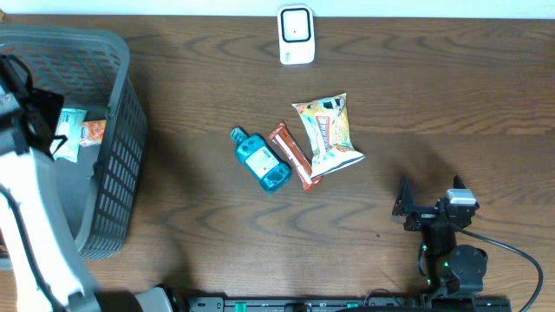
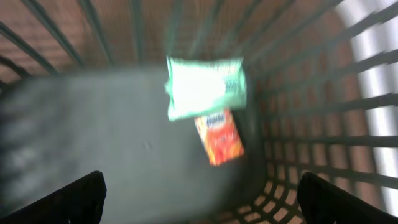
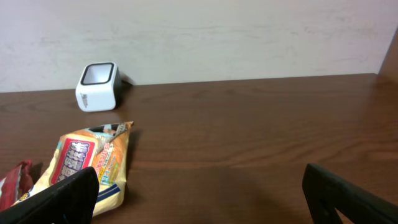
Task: Scan the item barcode
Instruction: 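Withdraw the left gripper back into the grey basket, then grasp the small orange Kleenex pack in the basket with the left gripper, then carry the Kleenex pack to the table and release it near the snack bar, then return the left gripper into the basket toward the mint-green wipes pack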
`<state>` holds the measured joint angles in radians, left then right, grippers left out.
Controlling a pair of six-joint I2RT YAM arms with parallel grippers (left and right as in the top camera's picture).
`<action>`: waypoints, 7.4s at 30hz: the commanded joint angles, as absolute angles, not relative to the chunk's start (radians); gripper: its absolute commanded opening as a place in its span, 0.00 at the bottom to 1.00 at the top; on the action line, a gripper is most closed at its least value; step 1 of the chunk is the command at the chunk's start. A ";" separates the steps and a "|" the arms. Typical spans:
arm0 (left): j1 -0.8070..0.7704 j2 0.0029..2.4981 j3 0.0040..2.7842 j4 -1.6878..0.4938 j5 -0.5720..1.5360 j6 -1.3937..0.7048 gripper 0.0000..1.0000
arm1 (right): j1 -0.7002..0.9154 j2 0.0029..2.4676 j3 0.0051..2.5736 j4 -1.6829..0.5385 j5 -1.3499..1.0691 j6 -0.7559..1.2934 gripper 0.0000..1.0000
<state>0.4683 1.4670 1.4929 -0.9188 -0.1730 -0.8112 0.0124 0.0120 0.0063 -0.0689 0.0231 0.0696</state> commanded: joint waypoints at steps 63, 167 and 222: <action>-0.276 1.113 1.478 -0.707 0.120 -0.886 0.07 | 0.003 0.007 0.006 -0.072 0.031 0.058 0.99; 0.017 1.148 1.536 -0.939 -0.120 -0.671 0.98 | 0.003 0.007 0.006 -0.072 0.032 0.058 0.99; 0.584 1.857 1.459 -0.761 -0.192 -0.756 0.98 | 0.003 0.007 0.006 -0.072 0.032 0.058 0.99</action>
